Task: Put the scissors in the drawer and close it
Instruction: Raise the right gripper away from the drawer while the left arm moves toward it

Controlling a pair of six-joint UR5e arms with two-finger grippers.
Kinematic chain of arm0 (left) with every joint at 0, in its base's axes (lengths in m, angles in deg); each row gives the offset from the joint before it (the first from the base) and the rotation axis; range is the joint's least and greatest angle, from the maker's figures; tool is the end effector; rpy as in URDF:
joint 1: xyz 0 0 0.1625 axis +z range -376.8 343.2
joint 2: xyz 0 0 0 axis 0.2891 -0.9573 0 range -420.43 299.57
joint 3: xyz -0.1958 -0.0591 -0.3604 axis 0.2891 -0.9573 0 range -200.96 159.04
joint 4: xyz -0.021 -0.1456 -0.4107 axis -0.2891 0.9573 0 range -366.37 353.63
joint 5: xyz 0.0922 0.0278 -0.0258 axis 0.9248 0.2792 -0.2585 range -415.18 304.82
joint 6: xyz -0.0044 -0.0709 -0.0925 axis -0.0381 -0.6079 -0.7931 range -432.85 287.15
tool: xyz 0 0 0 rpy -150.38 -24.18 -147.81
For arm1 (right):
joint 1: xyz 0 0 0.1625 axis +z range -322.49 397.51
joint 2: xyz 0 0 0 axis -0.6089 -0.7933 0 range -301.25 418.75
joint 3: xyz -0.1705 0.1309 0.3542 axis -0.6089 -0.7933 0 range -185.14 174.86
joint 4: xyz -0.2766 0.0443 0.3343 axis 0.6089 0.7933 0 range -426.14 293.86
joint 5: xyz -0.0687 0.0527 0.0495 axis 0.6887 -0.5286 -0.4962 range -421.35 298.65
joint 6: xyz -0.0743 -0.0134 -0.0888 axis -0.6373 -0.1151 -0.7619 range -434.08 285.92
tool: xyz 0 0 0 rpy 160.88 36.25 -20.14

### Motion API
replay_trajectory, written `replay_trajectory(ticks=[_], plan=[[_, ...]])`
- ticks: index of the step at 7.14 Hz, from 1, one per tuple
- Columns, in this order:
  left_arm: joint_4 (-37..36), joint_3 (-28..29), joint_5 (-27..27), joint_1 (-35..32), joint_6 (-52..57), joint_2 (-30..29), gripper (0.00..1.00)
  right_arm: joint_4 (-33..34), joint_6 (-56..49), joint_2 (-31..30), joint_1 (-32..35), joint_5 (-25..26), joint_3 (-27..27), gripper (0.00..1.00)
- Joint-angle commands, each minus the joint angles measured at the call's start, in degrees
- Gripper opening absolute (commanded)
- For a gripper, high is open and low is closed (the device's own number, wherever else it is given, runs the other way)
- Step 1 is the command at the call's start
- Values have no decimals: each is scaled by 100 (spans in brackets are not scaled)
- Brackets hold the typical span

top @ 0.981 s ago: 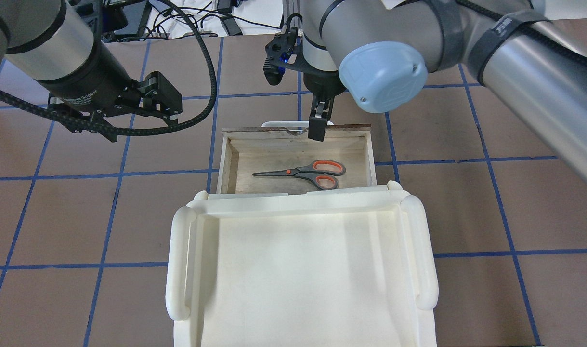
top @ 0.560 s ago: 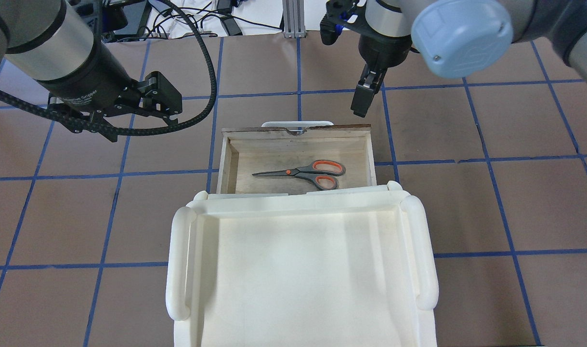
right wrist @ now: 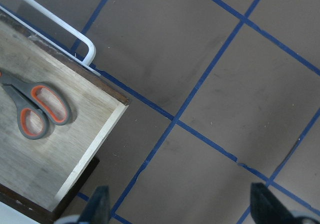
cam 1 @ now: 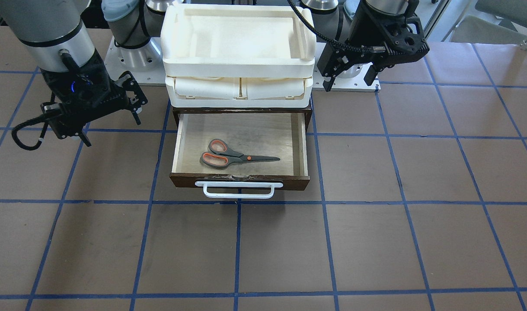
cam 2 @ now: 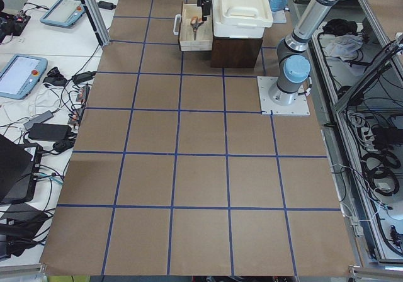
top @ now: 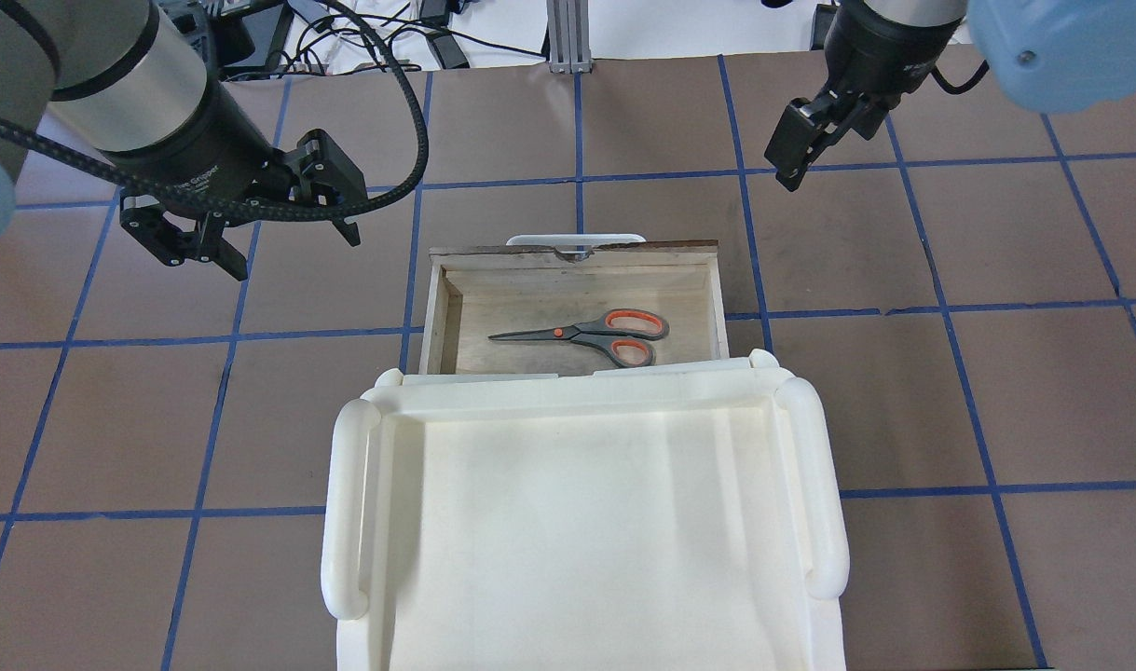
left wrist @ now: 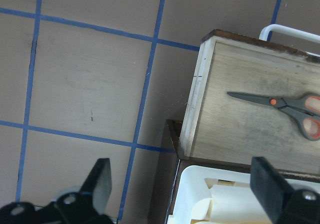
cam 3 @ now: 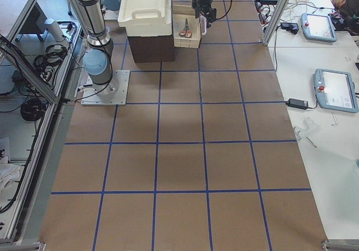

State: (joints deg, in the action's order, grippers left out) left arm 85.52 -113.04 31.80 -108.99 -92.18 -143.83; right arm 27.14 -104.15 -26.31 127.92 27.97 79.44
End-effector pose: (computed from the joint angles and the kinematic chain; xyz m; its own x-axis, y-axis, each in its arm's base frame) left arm -0.1574 -0.4658 0.4951 -0.9542 -0.2921 0.0648 -0.2943 0.9554 -0.0260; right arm 0.1386 -0.5572 0.4690 -0.8617 -0.5068 0.0227 -0.5072 0.8595 -0.0626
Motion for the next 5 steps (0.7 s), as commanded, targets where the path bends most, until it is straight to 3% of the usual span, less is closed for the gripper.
replay_trajectory(ticks=[1, 3, 5], plan=[[-13, 50, -23, -167, -1277, -132, 100, -37, 643, -55, -146, 163, 23, 100], [-449, 111, -40, -370, -3295, -544, 100, -30, 1046, -55, -138, 443, 23, 100], [-567, 601, -41, -912, -4601, -1219, 99, -82, 1580, -55, -120, 412, -55, 100]])
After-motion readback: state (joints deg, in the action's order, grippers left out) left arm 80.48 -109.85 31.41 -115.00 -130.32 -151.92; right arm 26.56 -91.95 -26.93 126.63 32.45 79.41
